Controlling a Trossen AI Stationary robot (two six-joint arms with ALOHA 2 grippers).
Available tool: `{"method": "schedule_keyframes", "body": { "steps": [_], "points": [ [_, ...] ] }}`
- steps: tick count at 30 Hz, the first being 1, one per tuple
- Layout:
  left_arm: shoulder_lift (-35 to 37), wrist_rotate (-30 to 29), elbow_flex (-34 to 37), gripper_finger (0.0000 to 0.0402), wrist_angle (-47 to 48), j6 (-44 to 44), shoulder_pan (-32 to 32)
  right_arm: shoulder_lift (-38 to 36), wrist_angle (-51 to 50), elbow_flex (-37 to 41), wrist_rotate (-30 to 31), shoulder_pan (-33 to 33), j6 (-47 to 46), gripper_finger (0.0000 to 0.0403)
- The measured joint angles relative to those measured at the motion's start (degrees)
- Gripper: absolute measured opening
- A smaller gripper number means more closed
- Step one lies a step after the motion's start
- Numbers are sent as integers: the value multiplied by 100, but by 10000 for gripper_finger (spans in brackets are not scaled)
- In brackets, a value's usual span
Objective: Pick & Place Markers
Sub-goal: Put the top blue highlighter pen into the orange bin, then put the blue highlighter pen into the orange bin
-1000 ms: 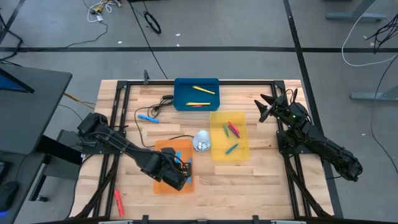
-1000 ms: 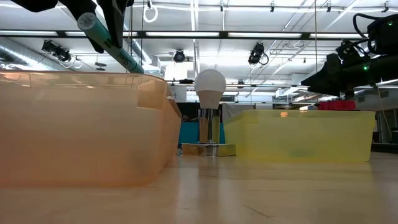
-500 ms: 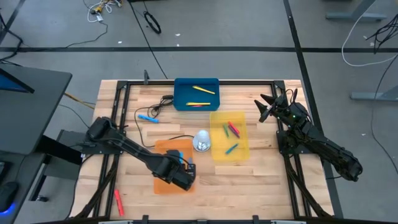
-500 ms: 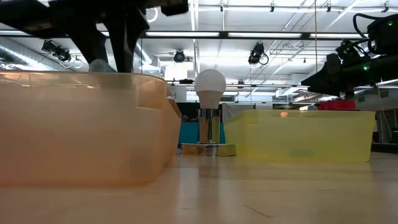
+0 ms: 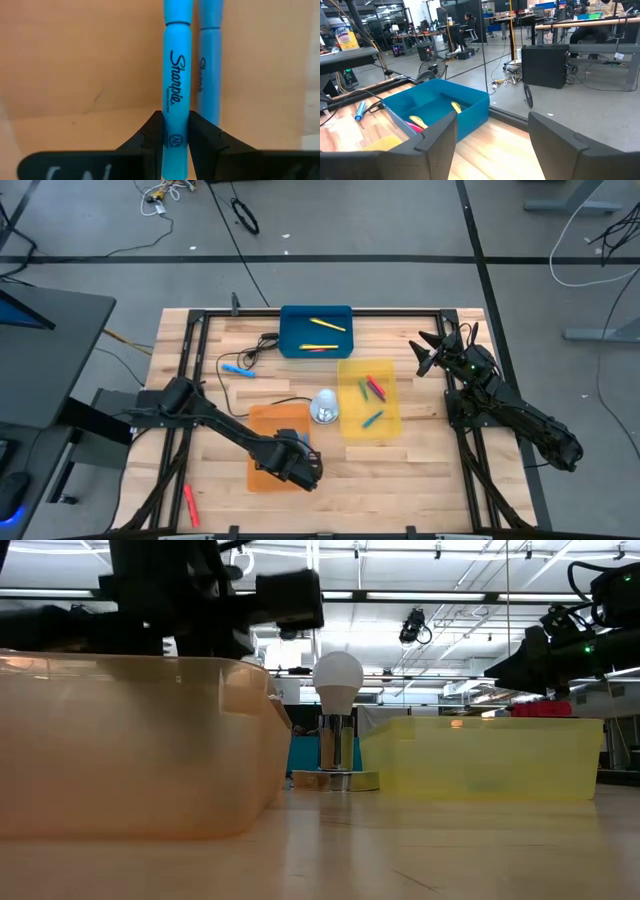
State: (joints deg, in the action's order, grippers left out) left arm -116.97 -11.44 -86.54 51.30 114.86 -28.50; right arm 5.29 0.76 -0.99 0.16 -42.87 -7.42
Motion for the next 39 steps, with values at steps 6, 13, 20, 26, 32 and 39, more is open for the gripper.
{"method": "schedule_keyframes", "body": {
  "steps": [6,13,20,26,32,39],
  "points": [
    [-133,113,9,69,-165,-197,79,1,1,0,0,0,0,245],
    [-155,118,7,109,-170,-349,108,1,-1,0,0,0,0,245],
    [-155,98,7,194,-168,-371,146,-1,-1,0,-2,0,0,245],
    [-118,102,7,270,-125,-651,230,0,0,0,0,0,0,245],
    [325,-184,7,309,188,-1465,444,0,-1,0,0,0,1,245],
    [751,-118,-2,311,336,-3455,756,1,-1,0,0,0,0,245]
  ]
}}
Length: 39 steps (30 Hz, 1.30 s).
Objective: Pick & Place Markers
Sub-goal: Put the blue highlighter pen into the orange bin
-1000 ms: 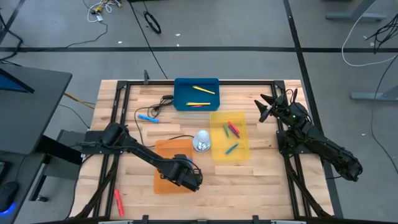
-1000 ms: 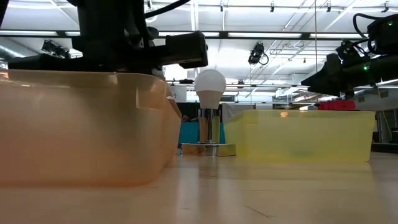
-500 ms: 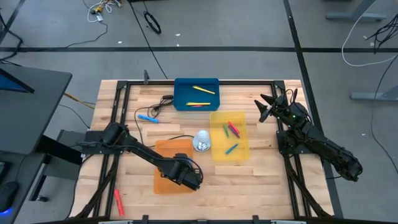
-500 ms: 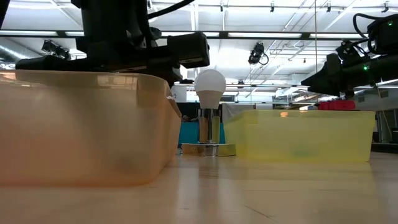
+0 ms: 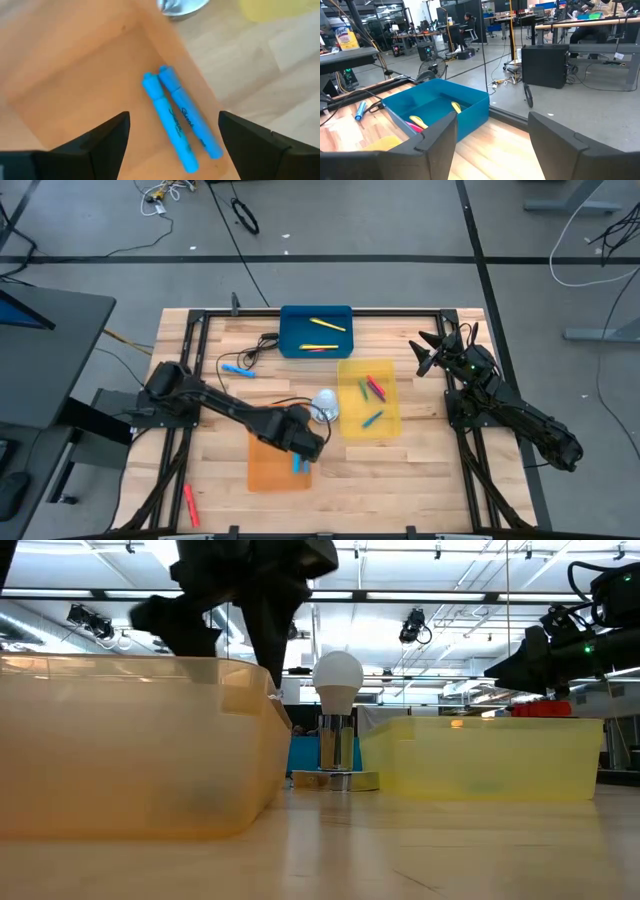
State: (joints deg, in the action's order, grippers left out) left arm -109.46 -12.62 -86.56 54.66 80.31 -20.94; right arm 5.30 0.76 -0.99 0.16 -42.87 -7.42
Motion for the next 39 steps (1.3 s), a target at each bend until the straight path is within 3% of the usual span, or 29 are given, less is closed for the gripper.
{"method": "schedule_keyframes", "body": {
  "steps": [14,19,28,34,39],
  "points": [
    [514,542,6,311,255,-5341,480,-1,0,0,0,0,0,245],
    [691,493,80,311,556,-7164,482,0,1,0,0,0,0,245],
    [1675,160,1213,311,404,-8385,696,0,0,0,0,0,0,245],
    [2458,913,1878,311,408,-8872,1009,-1,0,0,0,0,0,245],
    [2881,1038,1993,311,444,-9007,1452,0,0,0,0,0,0,245]
  ]
}}
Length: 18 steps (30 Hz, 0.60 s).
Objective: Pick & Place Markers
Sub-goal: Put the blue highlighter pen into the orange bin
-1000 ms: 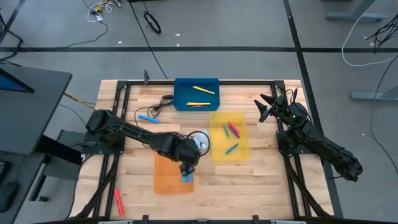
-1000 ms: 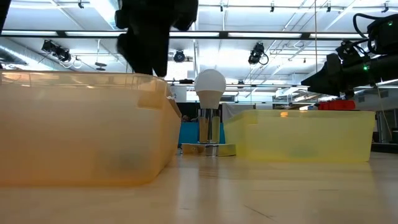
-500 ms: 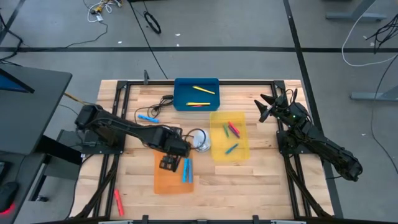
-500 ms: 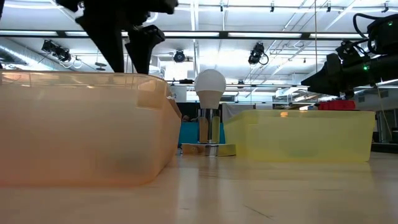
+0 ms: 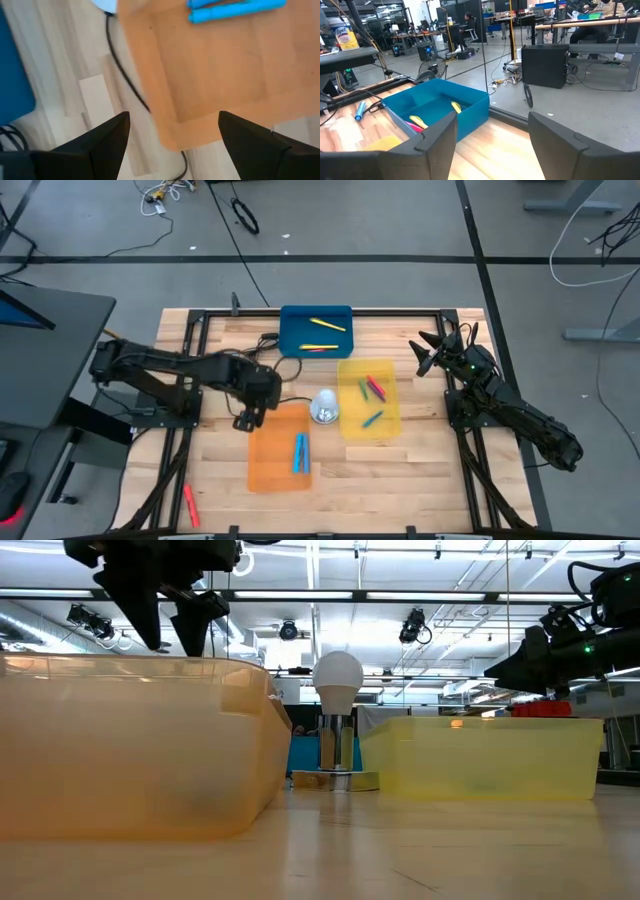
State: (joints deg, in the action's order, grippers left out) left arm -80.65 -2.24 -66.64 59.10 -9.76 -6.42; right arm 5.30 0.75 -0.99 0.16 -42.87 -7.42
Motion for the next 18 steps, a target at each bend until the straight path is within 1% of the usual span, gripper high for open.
{"method": "schedule_keyframes", "body": {
  "steps": [7,11,18],
  "points": [
    [204,303,3,311,253,-765,898,-1,0,0,0,0,1,245],
    [200,359,3,311,410,-1397,1507,0,0,0,0,0,0,245],
    [200,360,3,311,421,-2656,2536,0,0,0,0,0,0,245]
  ]
}}
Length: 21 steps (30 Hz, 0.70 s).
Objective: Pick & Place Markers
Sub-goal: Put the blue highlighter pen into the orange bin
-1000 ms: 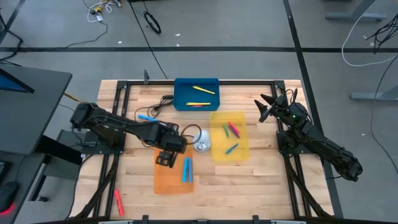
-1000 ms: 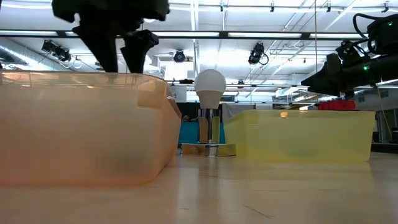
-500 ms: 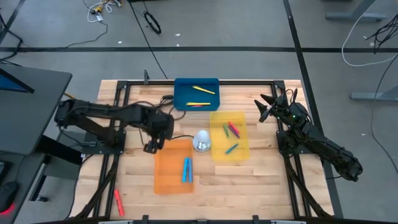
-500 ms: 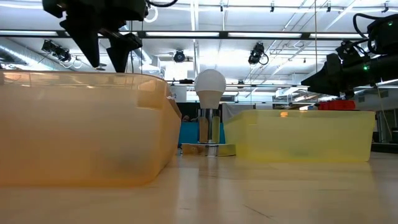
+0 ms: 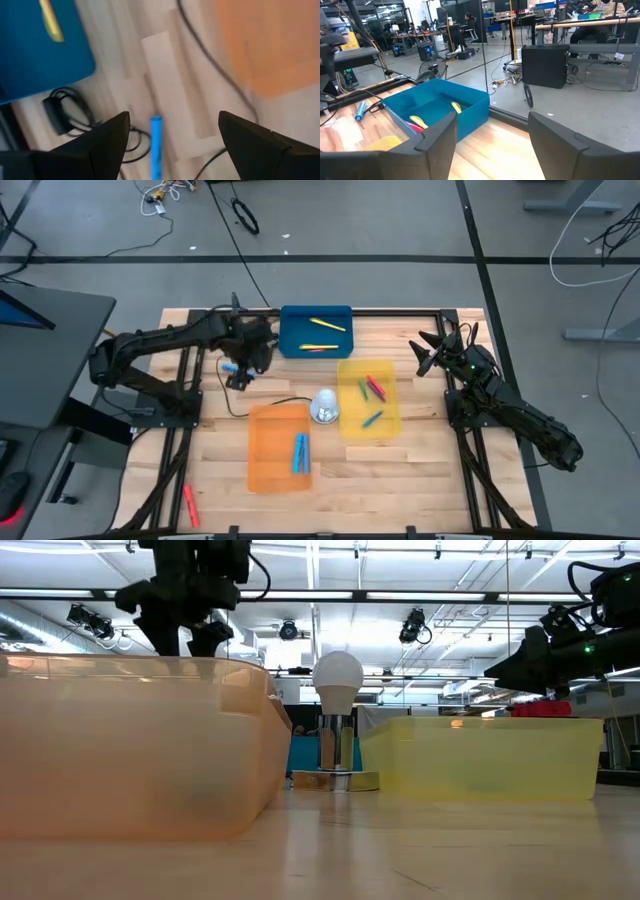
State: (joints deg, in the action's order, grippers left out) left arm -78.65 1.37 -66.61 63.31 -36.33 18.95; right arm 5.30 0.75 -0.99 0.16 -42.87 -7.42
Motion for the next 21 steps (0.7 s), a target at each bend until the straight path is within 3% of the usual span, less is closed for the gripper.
{"method": "schedule_keyframes", "body": {
  "steps": [10,21],
  "points": [
    [-7,-2,0,311,11,-748,1338,0,0,0,0,0,0,245],
    [-9,-4,55,311,468,-1092,2047,0,0,0,-1,0,0,245]
  ]
}}
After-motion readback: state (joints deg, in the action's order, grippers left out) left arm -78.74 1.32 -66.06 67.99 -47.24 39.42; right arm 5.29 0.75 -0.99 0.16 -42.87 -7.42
